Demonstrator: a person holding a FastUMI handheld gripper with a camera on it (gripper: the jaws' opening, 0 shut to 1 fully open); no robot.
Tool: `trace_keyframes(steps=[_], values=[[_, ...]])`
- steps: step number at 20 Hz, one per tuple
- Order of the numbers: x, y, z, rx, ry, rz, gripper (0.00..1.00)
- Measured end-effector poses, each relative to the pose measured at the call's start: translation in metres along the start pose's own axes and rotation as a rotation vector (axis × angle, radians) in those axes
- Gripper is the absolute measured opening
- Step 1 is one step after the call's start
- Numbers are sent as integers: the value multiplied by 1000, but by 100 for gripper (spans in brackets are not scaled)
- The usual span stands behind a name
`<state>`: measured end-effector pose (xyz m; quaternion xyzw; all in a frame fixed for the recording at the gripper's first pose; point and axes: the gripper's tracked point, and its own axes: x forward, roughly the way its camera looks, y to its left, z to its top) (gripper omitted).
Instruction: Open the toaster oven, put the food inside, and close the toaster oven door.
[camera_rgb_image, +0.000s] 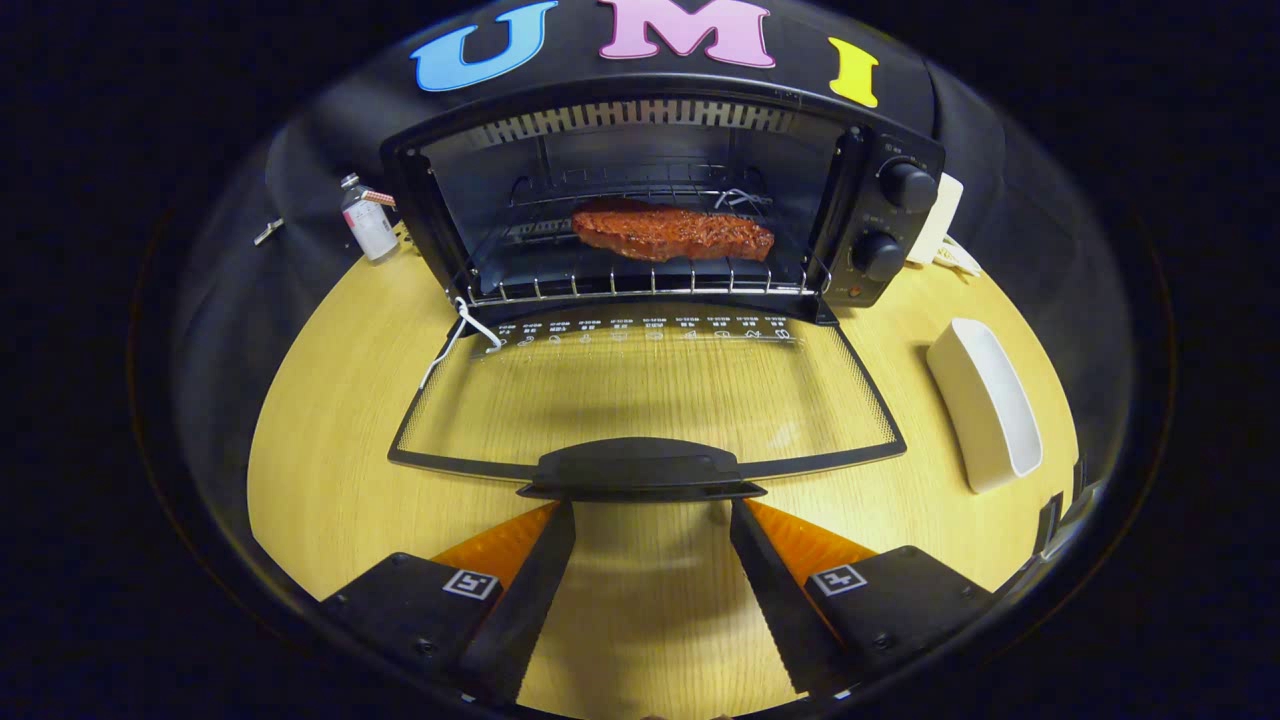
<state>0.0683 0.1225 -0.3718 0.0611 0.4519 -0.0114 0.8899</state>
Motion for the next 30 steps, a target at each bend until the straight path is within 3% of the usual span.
trace_keyframes(steps=[5, 10, 17, 23, 30], values=[[-35, 3, 30, 18, -80, 47, 96], [-64, 9, 98, -66, -259, 84, 98], [-95, 6, 162, -36, -400, 111, 99], [-173, -13, 219, -82, -640, 129, 99], [-269, -61, 271, -17, -861, 82, 98]])
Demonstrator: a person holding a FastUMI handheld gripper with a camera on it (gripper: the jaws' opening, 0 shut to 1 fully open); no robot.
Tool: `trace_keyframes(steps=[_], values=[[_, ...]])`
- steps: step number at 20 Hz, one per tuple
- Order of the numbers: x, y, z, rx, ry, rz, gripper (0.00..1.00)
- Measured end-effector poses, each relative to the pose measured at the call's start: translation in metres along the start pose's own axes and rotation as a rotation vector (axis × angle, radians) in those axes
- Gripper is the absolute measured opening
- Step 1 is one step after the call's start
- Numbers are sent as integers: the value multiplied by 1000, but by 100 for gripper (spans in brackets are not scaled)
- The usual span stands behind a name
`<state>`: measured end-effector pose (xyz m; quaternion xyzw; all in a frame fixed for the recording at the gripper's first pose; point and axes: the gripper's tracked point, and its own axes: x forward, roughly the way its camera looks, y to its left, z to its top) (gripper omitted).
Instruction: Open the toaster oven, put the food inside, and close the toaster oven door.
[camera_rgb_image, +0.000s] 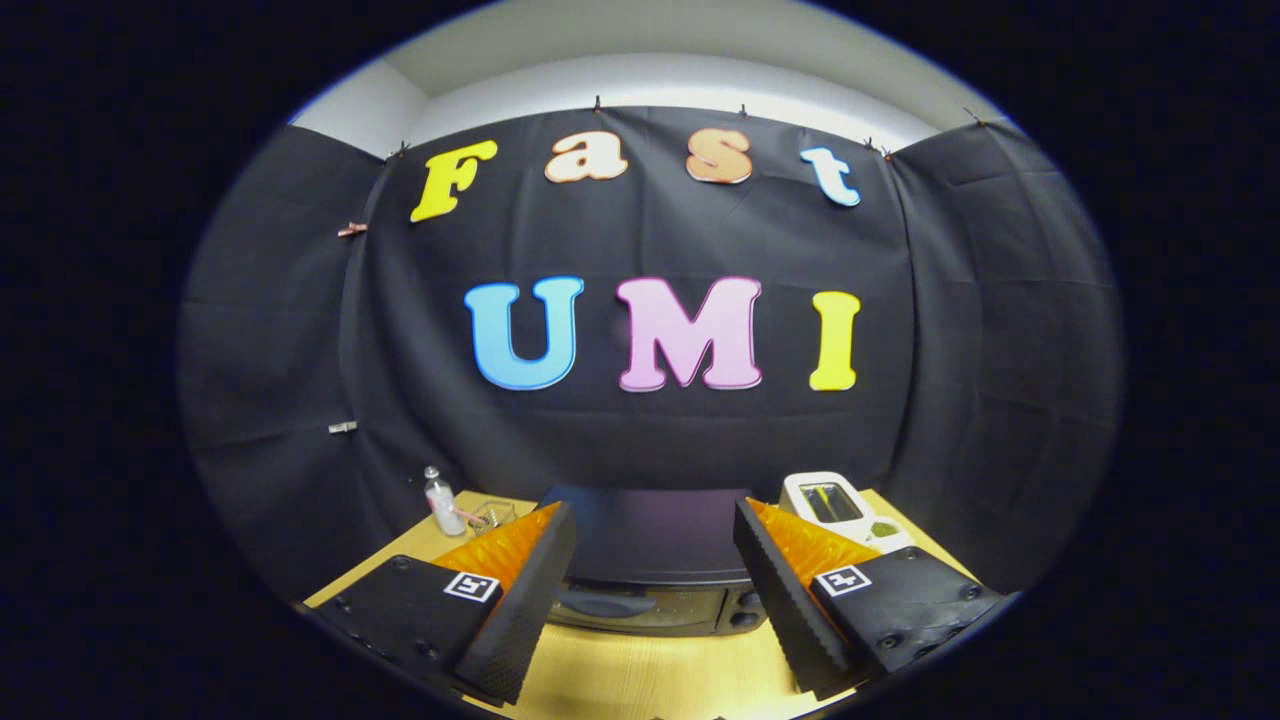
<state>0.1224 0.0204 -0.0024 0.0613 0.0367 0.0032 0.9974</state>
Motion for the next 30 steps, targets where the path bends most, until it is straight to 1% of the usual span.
trace_keyframes(steps=[2, 4, 7, 9, 16, 30], values=[[-10, -10, 16, 8, -29, -18, 98], [-17, -17, 21, 19, -30, -38, 98], [-18, -28, 30, 11, -46, -75, 98], [-17, -28, 34, -3, -63, -83, 98], [-17, -18, 42, -42, -82, -79, 98], [-21, -8, 45, -61, -94, -64, 97]])
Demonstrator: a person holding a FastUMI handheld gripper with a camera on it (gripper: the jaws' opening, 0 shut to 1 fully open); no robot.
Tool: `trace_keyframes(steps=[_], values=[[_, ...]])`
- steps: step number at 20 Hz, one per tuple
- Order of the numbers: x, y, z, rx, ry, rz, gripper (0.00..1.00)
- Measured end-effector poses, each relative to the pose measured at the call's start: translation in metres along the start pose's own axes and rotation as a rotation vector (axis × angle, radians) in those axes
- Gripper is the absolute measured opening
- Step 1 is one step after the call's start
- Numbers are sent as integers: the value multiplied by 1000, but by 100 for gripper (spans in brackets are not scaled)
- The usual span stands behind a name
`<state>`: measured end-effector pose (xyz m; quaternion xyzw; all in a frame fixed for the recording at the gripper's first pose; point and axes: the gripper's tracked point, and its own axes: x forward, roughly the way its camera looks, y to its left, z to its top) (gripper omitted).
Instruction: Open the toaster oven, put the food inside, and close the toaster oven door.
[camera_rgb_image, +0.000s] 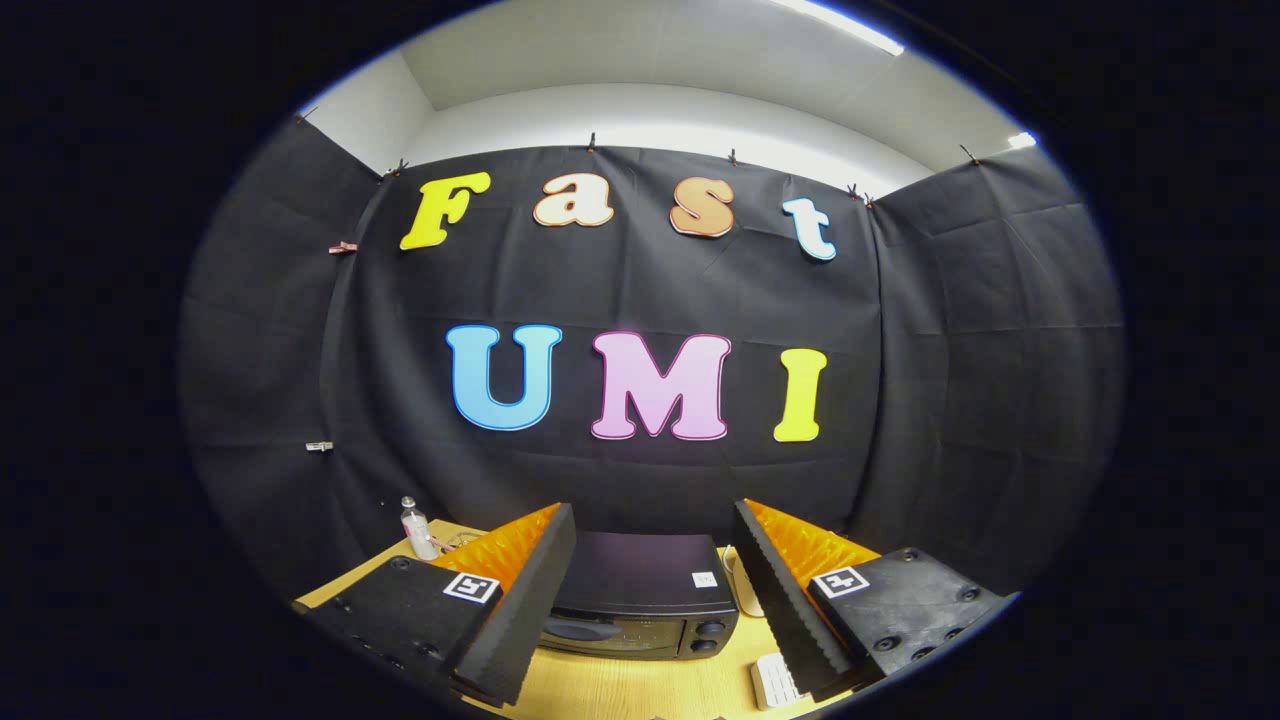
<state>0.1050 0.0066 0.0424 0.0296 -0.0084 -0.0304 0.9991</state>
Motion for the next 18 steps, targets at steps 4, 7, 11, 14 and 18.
trace_keyframes(steps=[4, 7, 11, 14, 18], values=[[-5, 5, -7, 8, 23, 5, 97], [-11, 8, -7, 4, 18, 5, 97], [-18, 19, -10, 9, 17, 17, 97], [-25, 25, -8, 18, 4, 20, 97], [-30, 32, -13, 25, 6, 23, 97]])
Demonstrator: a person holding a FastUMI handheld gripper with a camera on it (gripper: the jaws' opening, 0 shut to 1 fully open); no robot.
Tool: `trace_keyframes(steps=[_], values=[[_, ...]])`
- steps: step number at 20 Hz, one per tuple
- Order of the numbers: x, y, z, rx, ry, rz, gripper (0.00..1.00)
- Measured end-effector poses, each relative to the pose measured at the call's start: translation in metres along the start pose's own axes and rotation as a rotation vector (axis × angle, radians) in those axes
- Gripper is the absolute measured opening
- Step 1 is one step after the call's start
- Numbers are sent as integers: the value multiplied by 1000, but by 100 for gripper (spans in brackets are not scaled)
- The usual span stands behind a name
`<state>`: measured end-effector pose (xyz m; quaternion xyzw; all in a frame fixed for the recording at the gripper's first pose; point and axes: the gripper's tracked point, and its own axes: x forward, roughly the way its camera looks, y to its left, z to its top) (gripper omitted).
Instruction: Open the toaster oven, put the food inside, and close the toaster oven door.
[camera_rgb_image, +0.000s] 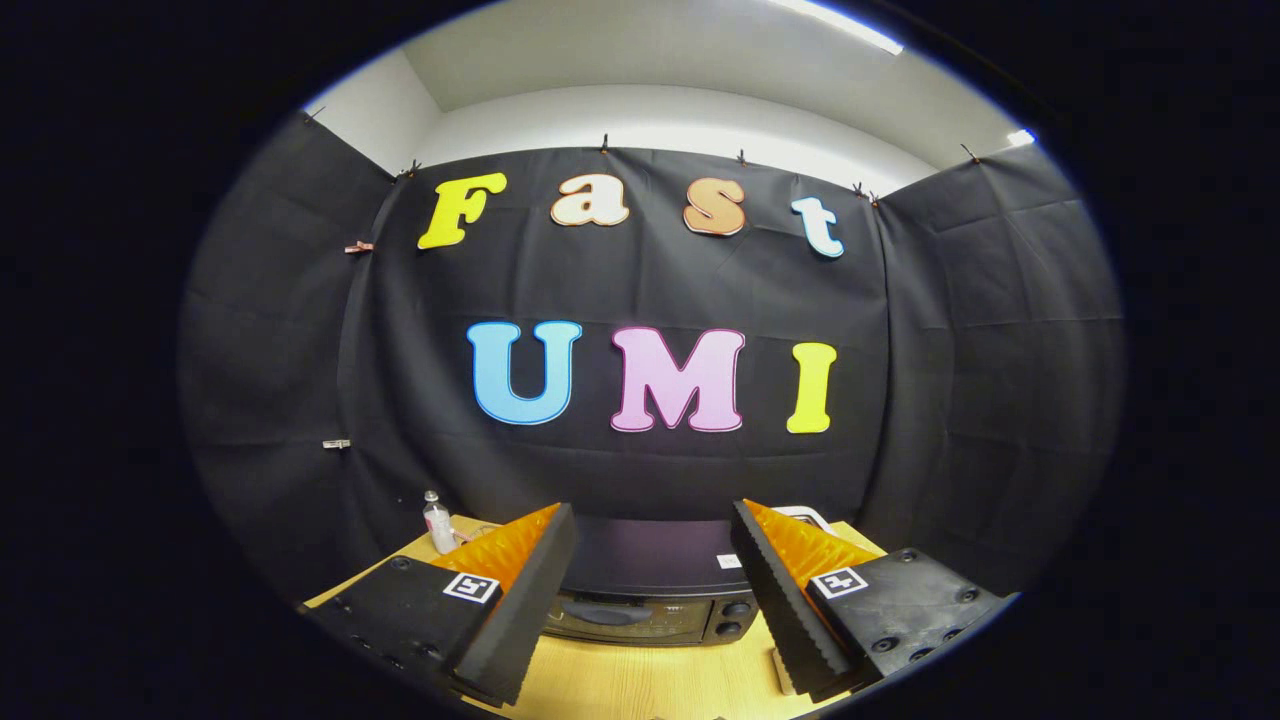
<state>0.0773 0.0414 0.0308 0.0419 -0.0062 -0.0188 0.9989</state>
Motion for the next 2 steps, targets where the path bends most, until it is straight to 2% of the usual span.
trace_keyframes(steps=[2], values=[[-4, 0, 3, 8, -5, -5, 97]])
